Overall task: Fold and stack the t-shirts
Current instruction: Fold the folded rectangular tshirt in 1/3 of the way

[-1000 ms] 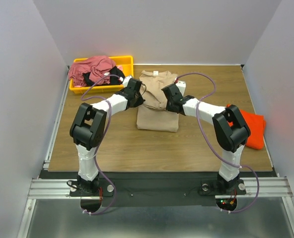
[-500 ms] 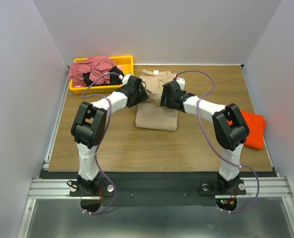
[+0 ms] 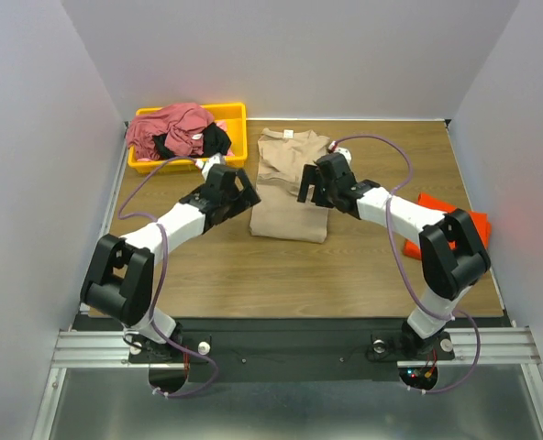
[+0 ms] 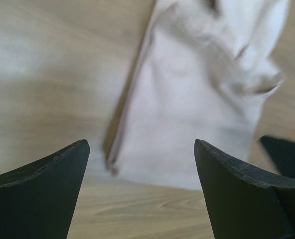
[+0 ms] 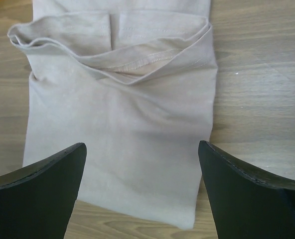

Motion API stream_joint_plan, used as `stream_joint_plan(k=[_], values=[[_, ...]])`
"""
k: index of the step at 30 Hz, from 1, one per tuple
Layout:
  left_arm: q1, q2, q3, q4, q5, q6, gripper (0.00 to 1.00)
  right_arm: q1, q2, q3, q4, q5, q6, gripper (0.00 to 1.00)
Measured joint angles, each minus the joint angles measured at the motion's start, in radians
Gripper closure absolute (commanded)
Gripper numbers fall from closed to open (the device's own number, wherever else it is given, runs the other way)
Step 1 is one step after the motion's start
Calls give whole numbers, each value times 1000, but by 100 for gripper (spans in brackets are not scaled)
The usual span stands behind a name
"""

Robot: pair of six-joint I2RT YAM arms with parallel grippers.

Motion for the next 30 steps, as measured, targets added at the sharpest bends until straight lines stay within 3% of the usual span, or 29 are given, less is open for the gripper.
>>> stream_joint_plan(k=[8, 15, 18, 24, 30], values=[[0, -108, -238, -7, 38, -28, 1, 0, 150, 110, 0, -43, -50, 0], [0, -204, -268, 10, 39, -40, 2, -18, 410, 367, -3, -8, -89, 0], [0, -207, -268, 13, 37, -42, 1, -39, 448, 435, -4, 1, -104, 0], [0, -185, -268, 38, 40, -42, 2, -64, 387, 435, 1, -18, -129, 0], [-2, -96, -256, 98, 89, -36, 14, -64, 83, 149, 14, -85, -92, 0]])
